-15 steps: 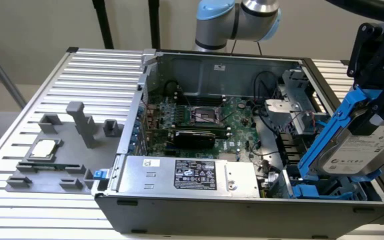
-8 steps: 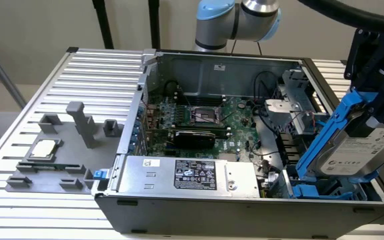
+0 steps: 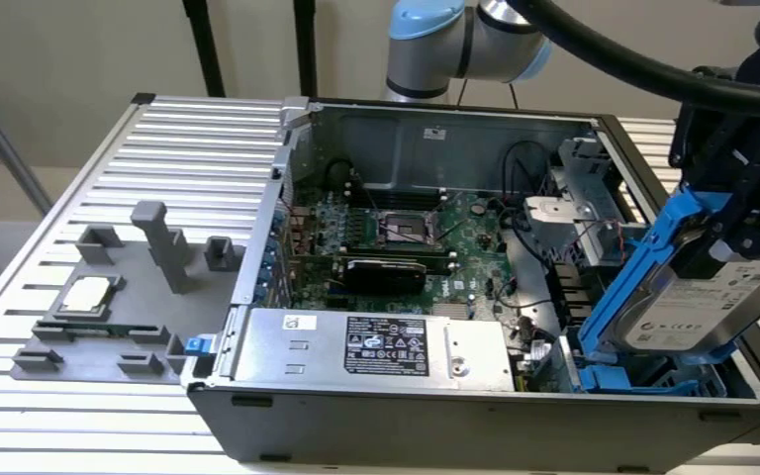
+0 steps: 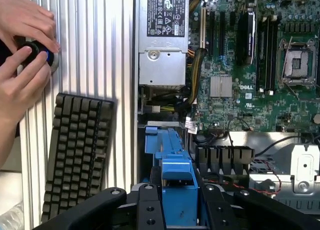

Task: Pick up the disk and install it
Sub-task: 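Insert the disk into the insertion slot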

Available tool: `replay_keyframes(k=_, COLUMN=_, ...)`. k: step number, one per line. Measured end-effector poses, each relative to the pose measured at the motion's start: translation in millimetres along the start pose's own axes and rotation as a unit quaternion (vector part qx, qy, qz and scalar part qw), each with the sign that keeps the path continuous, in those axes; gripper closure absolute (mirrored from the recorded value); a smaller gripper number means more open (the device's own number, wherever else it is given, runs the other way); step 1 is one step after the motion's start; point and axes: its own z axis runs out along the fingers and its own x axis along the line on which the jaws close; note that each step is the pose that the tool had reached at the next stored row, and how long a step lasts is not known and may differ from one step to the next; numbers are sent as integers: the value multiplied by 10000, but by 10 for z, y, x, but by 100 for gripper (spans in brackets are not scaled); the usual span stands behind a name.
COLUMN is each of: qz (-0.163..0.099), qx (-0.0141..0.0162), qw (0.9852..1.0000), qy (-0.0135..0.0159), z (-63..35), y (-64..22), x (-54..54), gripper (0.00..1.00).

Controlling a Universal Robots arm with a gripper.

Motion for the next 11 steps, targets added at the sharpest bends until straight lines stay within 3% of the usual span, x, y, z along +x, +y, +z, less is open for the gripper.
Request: replay_keyframes(k=11, qz=0, qx=0, qw=10000, qy=-1, z=83, y=0, x=-29, gripper=100)
